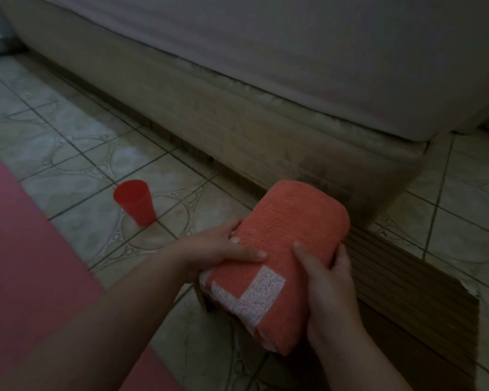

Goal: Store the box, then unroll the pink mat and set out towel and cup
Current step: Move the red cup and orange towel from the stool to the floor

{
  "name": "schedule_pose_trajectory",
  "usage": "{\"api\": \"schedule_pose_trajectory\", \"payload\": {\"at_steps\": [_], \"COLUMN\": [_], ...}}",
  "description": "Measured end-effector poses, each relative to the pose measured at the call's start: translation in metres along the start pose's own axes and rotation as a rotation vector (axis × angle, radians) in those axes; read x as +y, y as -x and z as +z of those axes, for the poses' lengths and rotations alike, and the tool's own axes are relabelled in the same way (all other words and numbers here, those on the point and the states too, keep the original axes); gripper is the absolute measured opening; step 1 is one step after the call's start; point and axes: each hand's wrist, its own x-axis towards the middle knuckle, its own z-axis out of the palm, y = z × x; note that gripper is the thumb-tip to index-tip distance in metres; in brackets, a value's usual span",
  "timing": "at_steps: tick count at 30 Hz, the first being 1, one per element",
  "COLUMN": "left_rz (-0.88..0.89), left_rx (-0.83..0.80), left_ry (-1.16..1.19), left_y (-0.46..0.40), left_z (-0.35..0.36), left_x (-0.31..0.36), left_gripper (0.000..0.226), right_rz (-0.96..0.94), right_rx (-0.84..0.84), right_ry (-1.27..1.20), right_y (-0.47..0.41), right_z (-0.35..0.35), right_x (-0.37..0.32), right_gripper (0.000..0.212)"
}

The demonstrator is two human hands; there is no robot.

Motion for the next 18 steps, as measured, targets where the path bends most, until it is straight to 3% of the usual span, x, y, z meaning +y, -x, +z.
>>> {"api": "schedule_pose_trajectory", "payload": {"at_steps": [4,8,14,18], "left_rz": [0.028,0.092,0.097,0.009], "left_rx": [-0.033,-0.019,0.104,0.109], "left_ry": [0.113,0.101,-0.143,-0.267], "left_y": [0.006,0.024,0.059,0.058], "left_z": [-0.014,-0.055,-0.155,-0.19], "left_x": [-0.006,0.0,0.028,0.021], "left_gripper": [0.09,0.085,0.088,0.097], "right_rz": [0.08,0.058,0.043,0.15], "right_rx": [-0.096,-0.247,-0.473,-0.446], "right_ry": [-0.178,-0.178,-0.072,-0.014], "right_y": [0.002,0.005,-0.002,-0.012], "right_z": [0.01,0.046,0.134,0.178], "right_x": [-0.005,-0.005,0.002,0.013], "right_gripper": [0.098,0.088,0.117,0.134]}}
